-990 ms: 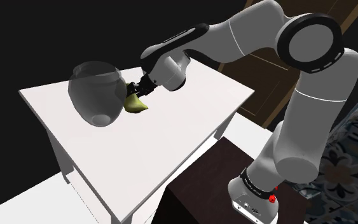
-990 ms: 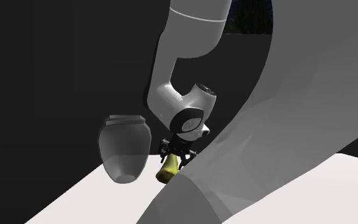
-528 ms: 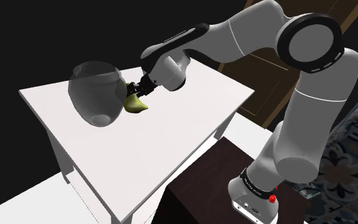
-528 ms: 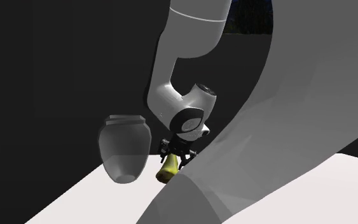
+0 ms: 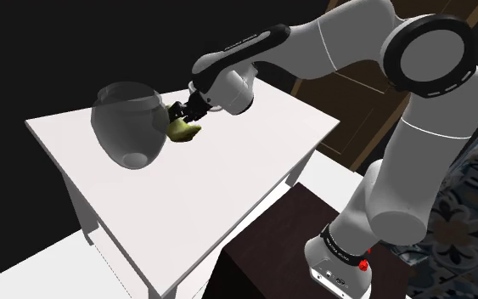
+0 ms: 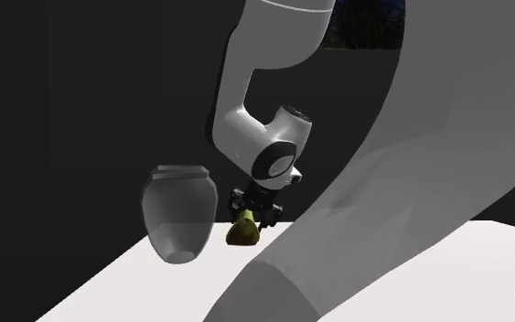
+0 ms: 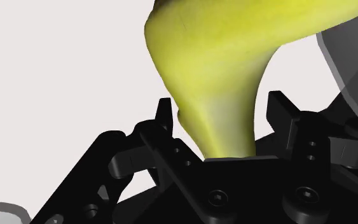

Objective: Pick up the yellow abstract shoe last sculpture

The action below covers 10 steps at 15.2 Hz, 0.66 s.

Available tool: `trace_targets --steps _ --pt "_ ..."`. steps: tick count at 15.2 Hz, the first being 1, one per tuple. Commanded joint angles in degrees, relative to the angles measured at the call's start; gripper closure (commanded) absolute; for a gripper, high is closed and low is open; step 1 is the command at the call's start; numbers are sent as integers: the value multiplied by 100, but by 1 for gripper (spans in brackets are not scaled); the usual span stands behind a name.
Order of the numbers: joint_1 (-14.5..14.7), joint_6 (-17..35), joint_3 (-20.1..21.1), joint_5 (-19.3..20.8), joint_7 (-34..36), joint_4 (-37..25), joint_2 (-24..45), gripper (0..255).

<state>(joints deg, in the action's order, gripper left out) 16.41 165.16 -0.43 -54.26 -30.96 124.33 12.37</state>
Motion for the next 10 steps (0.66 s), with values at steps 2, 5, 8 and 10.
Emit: trace_targets --steps 2,5,8,10 --pt "83 -126 -124 367 368 9 -168 255" --pt "145 -261 -230 702 694 13 -331 255" --pt "190 -404 -318 1020 1002 0 -486 255" --pt "191 -411 -321 1037 1018 -1 -494 255"
